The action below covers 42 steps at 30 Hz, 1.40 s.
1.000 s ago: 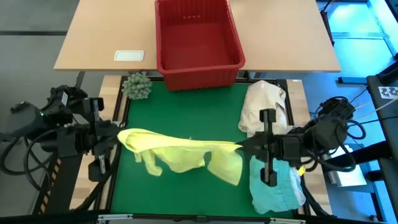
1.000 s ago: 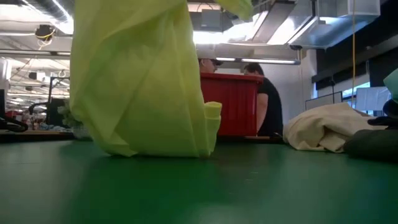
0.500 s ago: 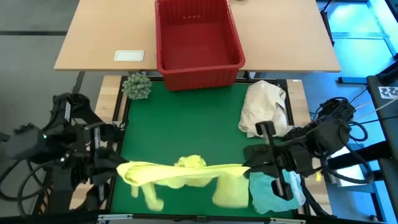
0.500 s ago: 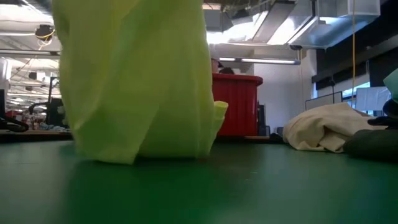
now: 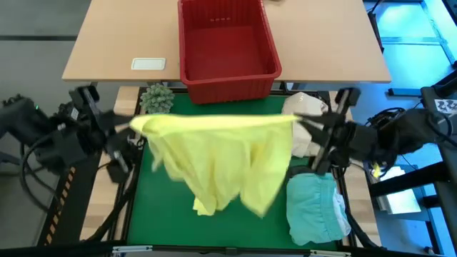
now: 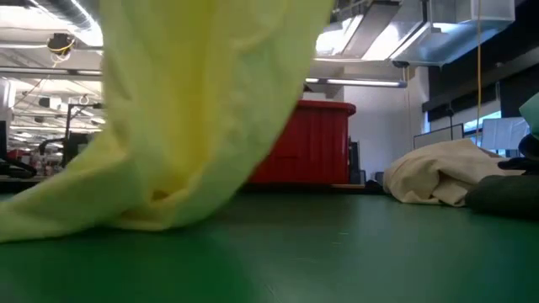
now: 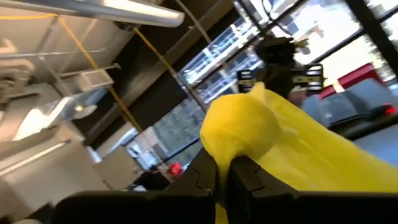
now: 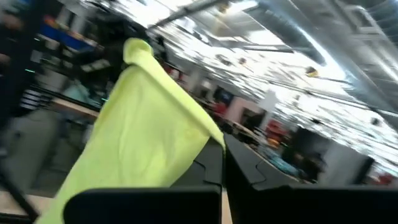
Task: Fold Laundry from Bin
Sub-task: Fold the yellow shirt
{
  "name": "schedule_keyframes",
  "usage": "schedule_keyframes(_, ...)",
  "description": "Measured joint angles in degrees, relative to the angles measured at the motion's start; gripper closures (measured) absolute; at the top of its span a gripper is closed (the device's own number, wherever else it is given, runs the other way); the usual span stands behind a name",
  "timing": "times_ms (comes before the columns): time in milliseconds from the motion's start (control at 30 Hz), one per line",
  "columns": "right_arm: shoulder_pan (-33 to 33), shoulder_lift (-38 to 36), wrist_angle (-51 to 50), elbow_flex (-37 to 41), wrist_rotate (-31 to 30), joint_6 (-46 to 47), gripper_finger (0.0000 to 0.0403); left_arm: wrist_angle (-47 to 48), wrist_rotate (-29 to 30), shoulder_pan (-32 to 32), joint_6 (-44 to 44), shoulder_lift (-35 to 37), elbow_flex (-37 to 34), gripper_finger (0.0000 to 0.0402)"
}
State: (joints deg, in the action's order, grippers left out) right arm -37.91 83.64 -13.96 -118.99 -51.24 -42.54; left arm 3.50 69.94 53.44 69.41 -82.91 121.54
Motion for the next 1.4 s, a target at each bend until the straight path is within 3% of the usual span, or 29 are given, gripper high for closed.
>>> schedule_keyframes(367,5.75,-0.13,-1.99,-0.38,0.46,-2.84,0.0402,0.0,-2.11,-8.75,6.01,0.3,3.31,0.0399)
schedule_keyframes(600,11.47,-0.13,-0.06,-3.72,1.27,-5.92,0.0402,0.13,-2.34,-12.99,7.36,0.61,9.91,0.0399)
schedule_keyframes(900,19.97,-0.01,-5.4,-5.13,3.6,-3.61,0.0402,5.56,-1.39,-14.59,5.73,3.26,12.48,0.0399)
schedule_keyframes(1100,27.57,0.57,-10.09,-5.19,8.82,1.35,0.0402,13.39,2.34,-14.59,-2.24,5.19,12.59,0.0399)
schedule_keyframes(1233,33.47,0.54,-16.33,-5.21,16.53,10.43,0.0402,20.4,2.68,-14.59,-8.39,6.17,12.61,0.0399)
schedule_keyframes(1300,36.74,0.5,-19.48,-5.21,21.25,15.06,0.0402,27.18,1.83,-14.6,-14.91,6.77,12.65,0.0399)
schedule_keyframes(1400,42.03,0.5,-22.81,-5.21,28.88,21.22,0.0402,40.94,-4.38,-15.89,-27.6,8.29,12.65,0.0399)
